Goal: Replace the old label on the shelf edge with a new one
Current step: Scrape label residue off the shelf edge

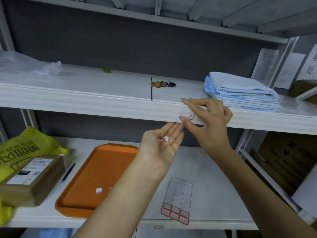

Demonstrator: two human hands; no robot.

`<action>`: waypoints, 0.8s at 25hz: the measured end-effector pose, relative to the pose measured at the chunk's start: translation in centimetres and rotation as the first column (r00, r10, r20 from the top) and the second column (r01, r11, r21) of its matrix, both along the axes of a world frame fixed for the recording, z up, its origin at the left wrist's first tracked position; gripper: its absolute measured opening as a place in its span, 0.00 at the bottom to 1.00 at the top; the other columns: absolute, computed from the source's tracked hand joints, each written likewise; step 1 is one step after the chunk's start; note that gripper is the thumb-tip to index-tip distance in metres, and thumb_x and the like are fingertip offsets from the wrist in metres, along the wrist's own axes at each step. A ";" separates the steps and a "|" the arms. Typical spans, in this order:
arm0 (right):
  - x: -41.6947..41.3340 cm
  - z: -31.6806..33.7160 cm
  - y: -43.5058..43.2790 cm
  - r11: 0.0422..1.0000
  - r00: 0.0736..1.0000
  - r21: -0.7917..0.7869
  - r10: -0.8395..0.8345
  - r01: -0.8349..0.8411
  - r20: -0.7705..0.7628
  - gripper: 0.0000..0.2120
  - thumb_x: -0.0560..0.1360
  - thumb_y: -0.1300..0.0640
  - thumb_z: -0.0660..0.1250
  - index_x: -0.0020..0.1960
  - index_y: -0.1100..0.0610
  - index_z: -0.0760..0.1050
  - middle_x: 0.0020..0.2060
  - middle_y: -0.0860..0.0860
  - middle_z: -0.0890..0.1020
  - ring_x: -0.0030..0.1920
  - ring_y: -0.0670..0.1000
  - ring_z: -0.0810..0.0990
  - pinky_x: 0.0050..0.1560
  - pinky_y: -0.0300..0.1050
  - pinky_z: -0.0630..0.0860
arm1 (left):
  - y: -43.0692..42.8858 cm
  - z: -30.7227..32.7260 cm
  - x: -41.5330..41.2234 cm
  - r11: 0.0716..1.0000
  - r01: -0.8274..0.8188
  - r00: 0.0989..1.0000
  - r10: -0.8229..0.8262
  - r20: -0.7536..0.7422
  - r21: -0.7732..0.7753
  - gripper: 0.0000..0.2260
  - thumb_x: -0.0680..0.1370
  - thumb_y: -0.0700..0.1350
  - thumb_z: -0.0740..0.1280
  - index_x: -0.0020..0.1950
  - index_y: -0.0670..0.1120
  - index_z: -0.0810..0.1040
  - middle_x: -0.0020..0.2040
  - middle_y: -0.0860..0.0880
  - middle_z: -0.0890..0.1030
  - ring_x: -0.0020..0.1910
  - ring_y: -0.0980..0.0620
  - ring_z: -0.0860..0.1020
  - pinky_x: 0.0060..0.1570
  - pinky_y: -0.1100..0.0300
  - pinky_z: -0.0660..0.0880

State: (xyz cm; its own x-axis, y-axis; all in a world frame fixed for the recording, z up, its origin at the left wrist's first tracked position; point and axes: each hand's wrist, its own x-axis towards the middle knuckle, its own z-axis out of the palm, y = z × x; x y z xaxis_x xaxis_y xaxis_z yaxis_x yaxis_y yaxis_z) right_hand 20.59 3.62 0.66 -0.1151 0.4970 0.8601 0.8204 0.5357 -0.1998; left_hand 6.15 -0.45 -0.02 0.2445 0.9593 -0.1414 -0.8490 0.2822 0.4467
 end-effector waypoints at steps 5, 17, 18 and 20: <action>-0.2 -0.1 0.0 1.000 1.000 -0.020 -0.008 0.008 -0.003 0.22 0.71 0.45 0.73 0.64 0.45 0.76 0.58 0.45 0.76 0.62 0.47 0.68 0.66 0.49 0.53 | 0.0 0.1 0.0 1.000 -0.005 1.000 0.005 -0.003 -0.010 0.14 0.81 0.33 0.53 0.57 0.33 0.77 0.52 0.38 0.84 0.59 0.44 0.80 0.60 0.51 0.75; -0.8 -1.3 0.0 1.000 0.978 -0.025 0.011 -0.016 -0.207 0.25 0.67 0.49 0.77 0.60 0.52 0.74 0.59 0.47 0.78 0.63 0.40 0.63 0.70 0.48 0.56 | -0.2 0.5 -0.1 0.999 -0.018 1.000 0.017 -0.021 -0.031 0.14 0.80 0.32 0.53 0.57 0.32 0.77 0.51 0.37 0.84 0.57 0.42 0.81 0.60 0.50 0.75; -1.1 -1.3 0.0 1.000 0.971 0.000 0.017 -0.018 -0.237 0.22 0.66 0.50 0.78 0.56 0.54 0.75 0.58 0.48 0.78 0.62 0.38 0.63 0.71 0.50 0.57 | -0.1 0.5 0.0 0.999 -0.018 1.000 0.017 -0.021 -0.030 0.14 0.80 0.32 0.53 0.57 0.32 0.77 0.51 0.37 0.84 0.59 0.42 0.80 0.61 0.50 0.74; -1.2 -1.2 0.0 0.998 0.976 0.053 0.025 -0.014 -0.216 0.16 0.67 0.52 0.78 0.48 0.56 0.75 0.57 0.49 0.80 0.62 0.43 0.71 0.71 0.52 0.58 | -0.1 0.6 -0.1 0.999 -0.014 0.999 0.013 -0.035 -0.031 0.15 0.80 0.32 0.53 0.59 0.32 0.76 0.54 0.36 0.83 0.61 0.41 0.79 0.65 0.50 0.73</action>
